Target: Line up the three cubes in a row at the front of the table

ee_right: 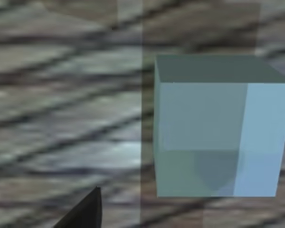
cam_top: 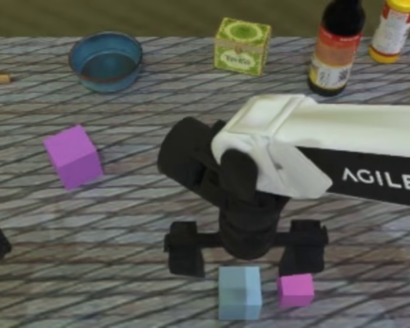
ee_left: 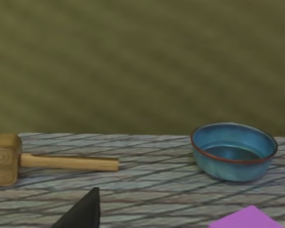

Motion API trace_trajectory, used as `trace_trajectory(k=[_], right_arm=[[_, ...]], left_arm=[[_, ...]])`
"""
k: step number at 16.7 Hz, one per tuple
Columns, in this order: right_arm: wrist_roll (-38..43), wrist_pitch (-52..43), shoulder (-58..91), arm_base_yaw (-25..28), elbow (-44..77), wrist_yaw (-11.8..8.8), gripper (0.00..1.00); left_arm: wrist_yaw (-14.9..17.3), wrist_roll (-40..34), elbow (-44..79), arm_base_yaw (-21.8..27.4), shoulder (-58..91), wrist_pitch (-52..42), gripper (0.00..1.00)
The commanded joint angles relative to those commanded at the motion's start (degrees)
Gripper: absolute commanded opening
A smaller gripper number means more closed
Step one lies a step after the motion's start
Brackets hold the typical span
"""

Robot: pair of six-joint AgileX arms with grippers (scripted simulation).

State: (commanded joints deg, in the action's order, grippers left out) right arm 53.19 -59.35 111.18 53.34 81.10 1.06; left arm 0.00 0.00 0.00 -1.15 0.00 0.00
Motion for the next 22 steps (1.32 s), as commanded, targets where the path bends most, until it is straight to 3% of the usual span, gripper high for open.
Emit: trace_trajectory(k=[5,10,17,22], right_arm=[[-0.34,0.41,-0.36,-0.50,-0.54,0.25,1.00],[-6.66,5.83,-12.34,-5.61,-8.82,3.95,1.00],[-24.01,22.32,-50.98,-21.98,-34.84,9.04,1.00],[-37.34,36.32,-79.98,-35.42,-56.24,8.45,1.00]], left_arm=[[0.03,0.29,0.57,0.08,0.58,-0.41,1.00],[0.14,5.93,12.35,1.18,12.57,-8.07,1.00],[-0.05,21.11,45.44,3.79,53.56,-29.01,1.00],[-0.19,33.08,70.15,6.09,86.83,-45.82,1.00]])
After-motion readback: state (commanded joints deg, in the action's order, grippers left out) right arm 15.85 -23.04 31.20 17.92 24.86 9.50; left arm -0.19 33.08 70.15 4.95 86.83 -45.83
